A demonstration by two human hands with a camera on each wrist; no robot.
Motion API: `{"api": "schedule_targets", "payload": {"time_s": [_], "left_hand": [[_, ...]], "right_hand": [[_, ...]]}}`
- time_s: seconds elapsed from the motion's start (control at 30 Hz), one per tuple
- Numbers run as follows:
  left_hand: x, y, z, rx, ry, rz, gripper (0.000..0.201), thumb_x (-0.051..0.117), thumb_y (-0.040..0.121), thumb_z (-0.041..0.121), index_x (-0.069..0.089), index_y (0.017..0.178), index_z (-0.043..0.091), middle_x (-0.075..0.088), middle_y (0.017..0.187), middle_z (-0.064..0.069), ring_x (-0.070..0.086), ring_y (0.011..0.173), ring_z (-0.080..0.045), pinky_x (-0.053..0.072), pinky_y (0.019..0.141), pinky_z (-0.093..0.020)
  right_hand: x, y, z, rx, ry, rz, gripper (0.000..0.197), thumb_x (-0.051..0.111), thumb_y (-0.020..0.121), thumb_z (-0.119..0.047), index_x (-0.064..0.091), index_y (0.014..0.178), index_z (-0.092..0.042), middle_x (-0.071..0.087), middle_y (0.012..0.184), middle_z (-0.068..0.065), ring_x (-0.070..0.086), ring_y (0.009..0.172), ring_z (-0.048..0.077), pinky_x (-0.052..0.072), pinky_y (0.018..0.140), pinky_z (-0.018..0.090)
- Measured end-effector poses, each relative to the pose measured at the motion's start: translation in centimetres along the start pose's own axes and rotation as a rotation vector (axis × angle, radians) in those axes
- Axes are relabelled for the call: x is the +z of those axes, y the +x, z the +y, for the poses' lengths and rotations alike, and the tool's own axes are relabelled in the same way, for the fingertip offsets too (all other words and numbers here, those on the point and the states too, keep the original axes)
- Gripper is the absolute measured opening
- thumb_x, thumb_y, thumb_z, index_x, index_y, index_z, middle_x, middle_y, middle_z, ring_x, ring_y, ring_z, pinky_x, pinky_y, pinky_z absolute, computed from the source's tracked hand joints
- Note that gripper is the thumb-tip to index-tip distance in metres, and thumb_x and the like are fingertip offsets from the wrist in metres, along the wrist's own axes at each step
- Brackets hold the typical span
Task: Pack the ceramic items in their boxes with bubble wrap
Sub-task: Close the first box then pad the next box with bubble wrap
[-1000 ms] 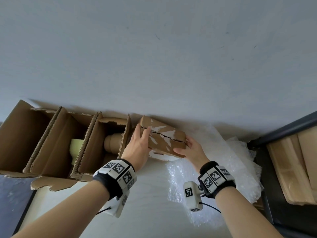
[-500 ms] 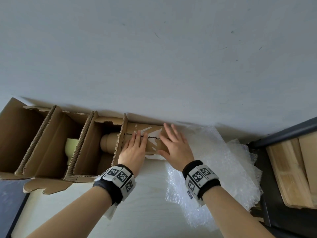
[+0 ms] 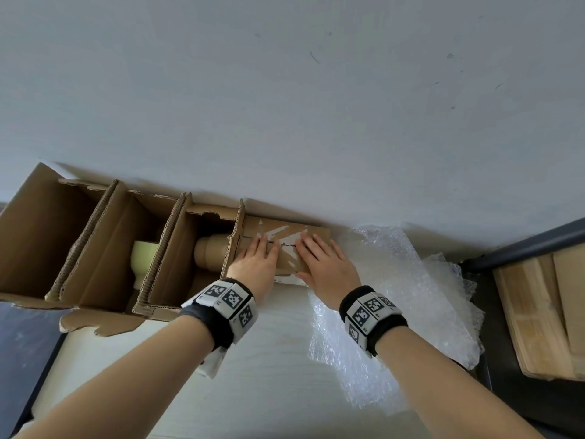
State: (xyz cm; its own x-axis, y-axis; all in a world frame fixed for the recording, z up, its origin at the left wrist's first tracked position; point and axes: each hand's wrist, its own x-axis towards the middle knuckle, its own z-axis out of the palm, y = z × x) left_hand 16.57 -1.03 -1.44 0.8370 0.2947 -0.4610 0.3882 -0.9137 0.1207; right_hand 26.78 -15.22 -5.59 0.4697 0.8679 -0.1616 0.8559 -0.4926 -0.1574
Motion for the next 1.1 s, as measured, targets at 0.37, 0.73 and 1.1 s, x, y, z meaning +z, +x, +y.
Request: {"api": "schedule_targets", "payload": {"time_s": [0.37,0.73,1.1], "left_hand": [[1.8,-13.1,-8.6,-0.054,-0.1,0.285,0.073,0.078,0.075,0.036,0.049,0.137,0.011,0.057,0.134,-0.006,0.051,0.126,-0.024,0.033,0.108,-0.035],[4.0,-14.1,-9.7,0.211,0.145,0.532,0.037,0.085,0.039,-0.006,0.074,0.074,0.003,0.07,0.068,-0.007,0.067,0.057,-0.022,0.059,0.063,-0.029],[6.8,-19.2,-9.5,0.248,0.107,0.588,0.056,0.095,0.024,0.005,0.077,0.077,0.004,0.074,0.076,-0.009,0.072,0.064,-0.022,0.058,0.053,-0.03]], "right_hand": [[-1.7,-0.8,-2.0,0.089,0.237,0.13,0.067,0.055,0.093,-0.025,0.019,0.148,-0.012,0.046,0.138,0.003,0.041,0.13,0.019,0.014,0.118,0.039],[-2.9,1.1,-9.3,-0.013,0.452,0.258,0.034,0.053,0.094,-0.035,0.059,0.121,-0.016,0.066,0.113,-0.002,0.061,0.102,0.017,0.048,0.085,0.03],[-1.5,2.4,-12.4,0.233,0.848,-0.036,0.069,0.068,0.078,-0.051,0.04,0.133,-0.02,0.058,0.125,-0.003,0.054,0.115,0.013,0.043,0.095,0.028]]}}
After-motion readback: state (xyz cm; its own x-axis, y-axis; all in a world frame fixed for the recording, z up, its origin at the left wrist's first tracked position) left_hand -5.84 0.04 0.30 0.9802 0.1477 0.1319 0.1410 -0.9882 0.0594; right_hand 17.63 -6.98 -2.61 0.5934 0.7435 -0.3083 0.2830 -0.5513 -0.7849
